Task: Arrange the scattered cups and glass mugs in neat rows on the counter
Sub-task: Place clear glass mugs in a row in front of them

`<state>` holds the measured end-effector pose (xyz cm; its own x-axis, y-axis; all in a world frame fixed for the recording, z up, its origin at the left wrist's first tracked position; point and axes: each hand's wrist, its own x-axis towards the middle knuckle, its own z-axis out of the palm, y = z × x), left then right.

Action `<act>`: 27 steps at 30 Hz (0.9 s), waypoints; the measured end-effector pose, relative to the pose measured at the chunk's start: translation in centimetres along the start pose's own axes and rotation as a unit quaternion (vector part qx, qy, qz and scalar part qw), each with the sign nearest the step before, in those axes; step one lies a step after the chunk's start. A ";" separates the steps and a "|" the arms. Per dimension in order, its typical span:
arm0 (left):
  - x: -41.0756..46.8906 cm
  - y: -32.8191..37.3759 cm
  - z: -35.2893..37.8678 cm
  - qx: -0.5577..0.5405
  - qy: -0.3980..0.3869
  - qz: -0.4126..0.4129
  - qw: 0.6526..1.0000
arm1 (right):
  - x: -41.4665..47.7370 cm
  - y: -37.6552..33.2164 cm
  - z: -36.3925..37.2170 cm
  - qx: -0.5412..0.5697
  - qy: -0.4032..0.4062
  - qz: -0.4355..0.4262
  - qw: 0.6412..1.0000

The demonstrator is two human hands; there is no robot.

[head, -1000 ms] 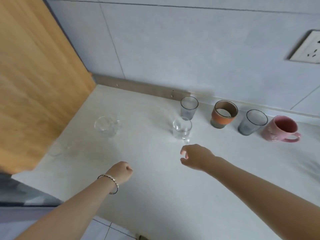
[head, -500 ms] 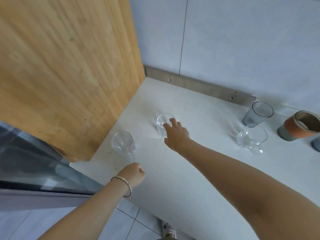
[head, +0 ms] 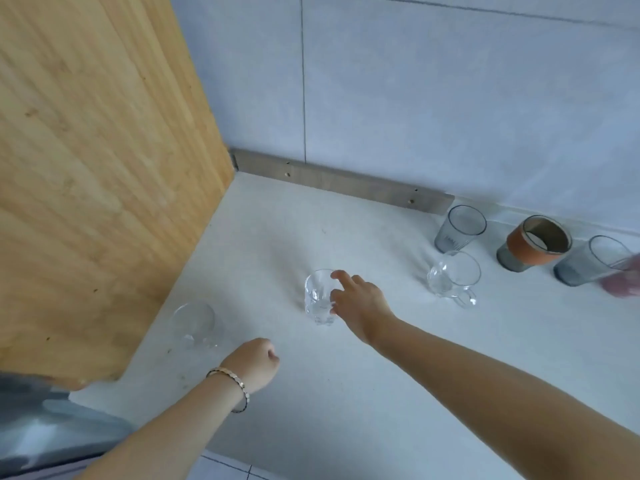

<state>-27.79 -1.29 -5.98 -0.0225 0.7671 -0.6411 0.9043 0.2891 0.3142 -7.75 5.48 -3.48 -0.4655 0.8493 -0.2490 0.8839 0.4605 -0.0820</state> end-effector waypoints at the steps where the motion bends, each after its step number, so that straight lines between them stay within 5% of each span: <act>1: 0.5 1.0 0.1 0.008 -0.001 0.011 1.000 | -1.5 1.1 -0.1 0.012 -0.006 0.006 1.000; 14: 2.9 18.8 4.2 0.052 -0.014 0.113 0.992 | -21.2 21.0 0.2 0.059 0.087 0.218 0.970; 20: 2.0 22.7 5.9 0.039 -0.019 0.078 0.996 | -20.6 25.5 1.2 0.123 0.123 0.304 0.937; 27: 1.0 22.8 6.0 0.046 0.007 0.042 0.998 | -16.4 26.3 2.6 0.140 0.170 0.301 0.928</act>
<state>-4.64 2.62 -3.62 0.0496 0.7942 -0.6056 0.9387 0.1701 0.2999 23.26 3.05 -4.04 0.1703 0.9853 -0.0160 0.9431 -0.1677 -0.2872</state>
